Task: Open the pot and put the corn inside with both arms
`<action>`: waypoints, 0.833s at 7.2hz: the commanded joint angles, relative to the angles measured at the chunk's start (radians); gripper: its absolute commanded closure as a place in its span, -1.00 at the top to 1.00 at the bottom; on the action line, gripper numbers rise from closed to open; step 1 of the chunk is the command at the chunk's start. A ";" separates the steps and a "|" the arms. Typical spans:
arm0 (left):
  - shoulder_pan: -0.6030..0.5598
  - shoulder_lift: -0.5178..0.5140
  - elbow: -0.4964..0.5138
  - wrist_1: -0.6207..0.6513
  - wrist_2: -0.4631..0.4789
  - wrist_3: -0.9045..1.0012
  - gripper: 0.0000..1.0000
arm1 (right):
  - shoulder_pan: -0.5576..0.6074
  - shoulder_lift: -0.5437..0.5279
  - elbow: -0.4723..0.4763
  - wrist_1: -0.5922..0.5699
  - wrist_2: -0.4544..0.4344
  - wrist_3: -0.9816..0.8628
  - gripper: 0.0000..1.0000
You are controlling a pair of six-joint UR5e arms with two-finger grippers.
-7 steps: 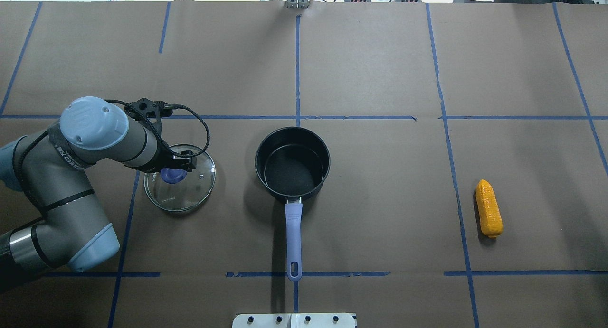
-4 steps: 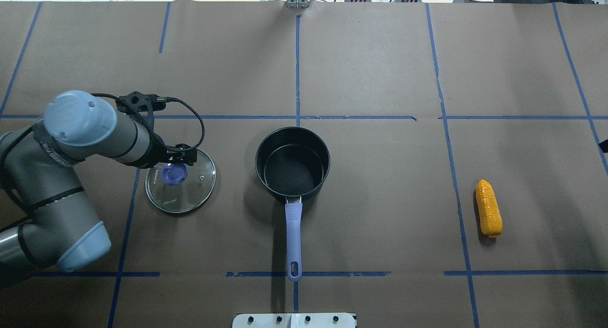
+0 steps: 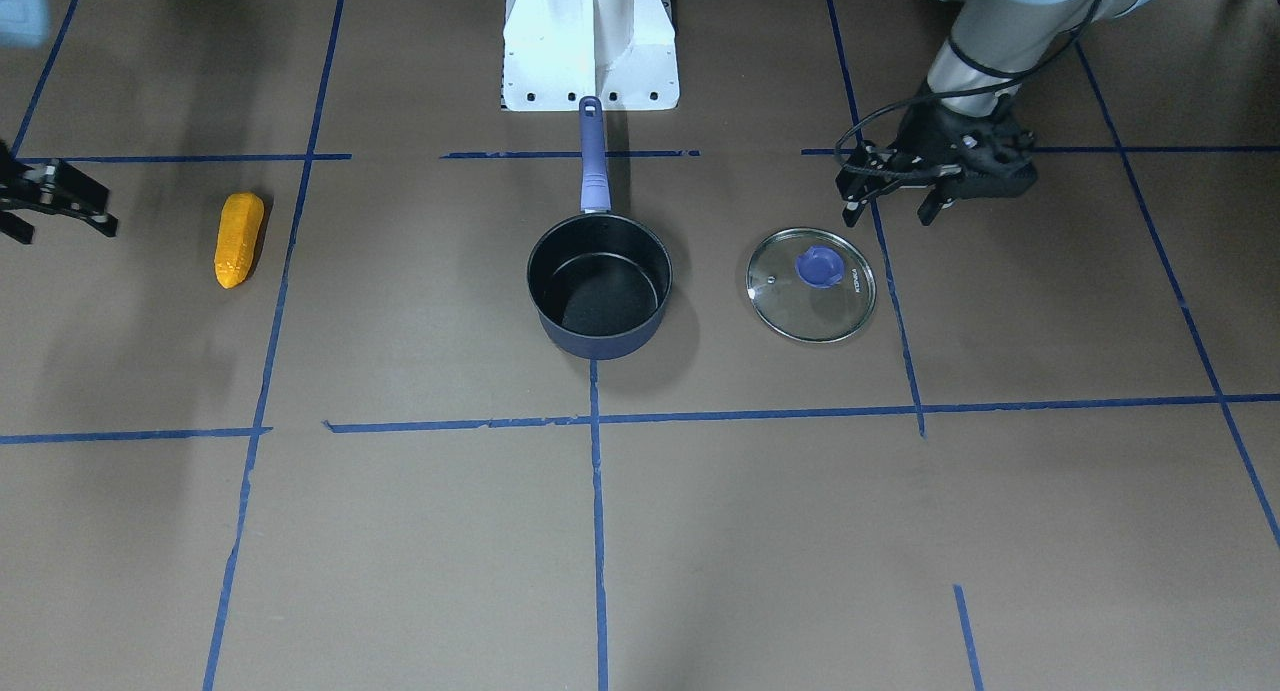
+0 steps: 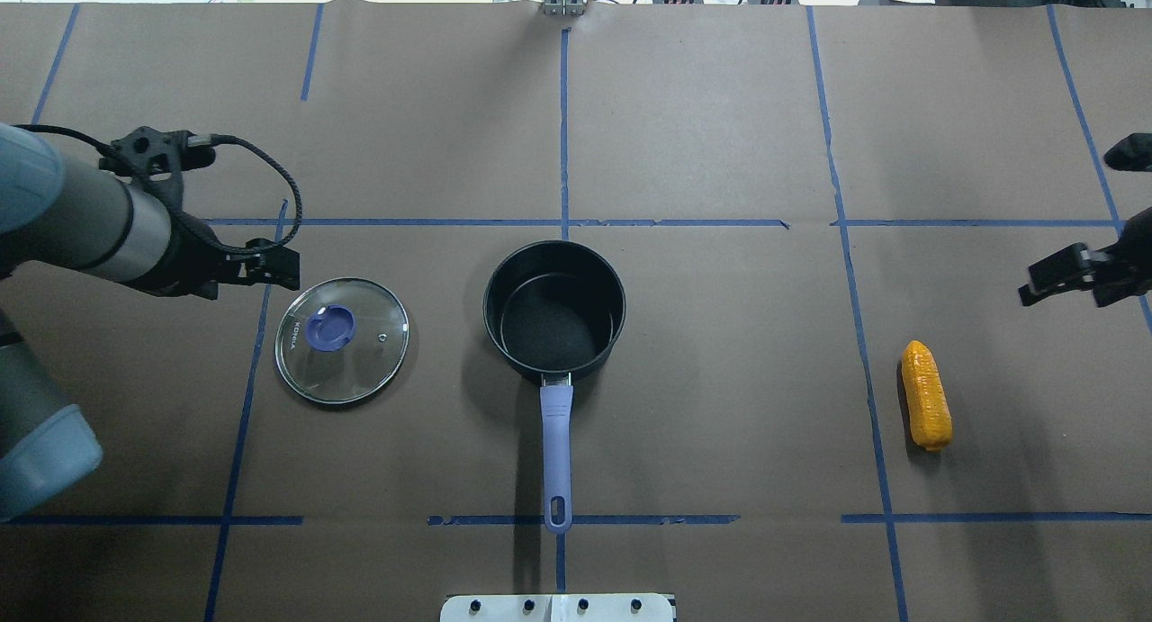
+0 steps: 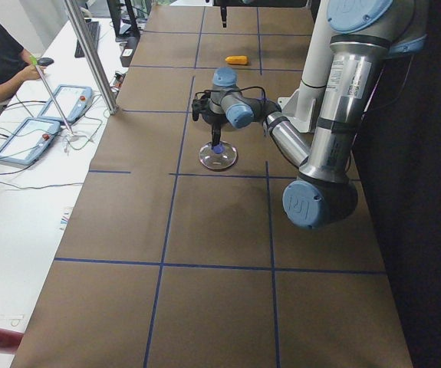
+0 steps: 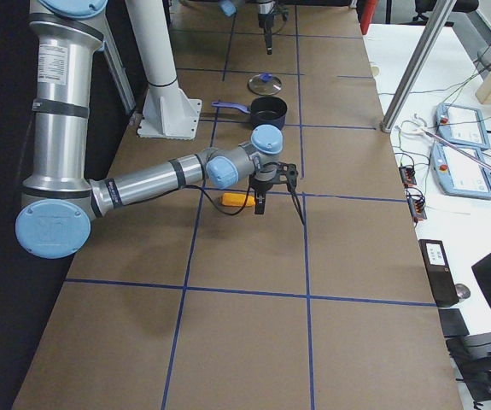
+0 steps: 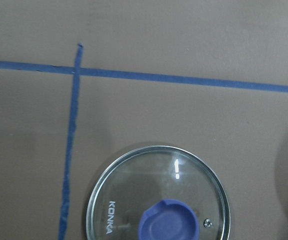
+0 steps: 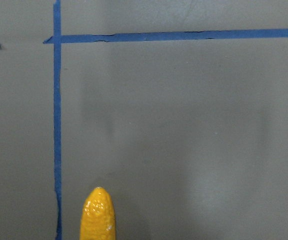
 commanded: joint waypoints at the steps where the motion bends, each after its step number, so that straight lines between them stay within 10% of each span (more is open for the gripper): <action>1: -0.014 0.060 -0.073 0.004 -0.012 0.000 1.00 | -0.222 -0.028 -0.010 0.234 -0.171 0.352 0.99; 6: -0.013 0.058 -0.069 0.002 -0.005 -0.001 1.00 | -0.348 -0.024 -0.067 0.236 -0.241 0.380 0.65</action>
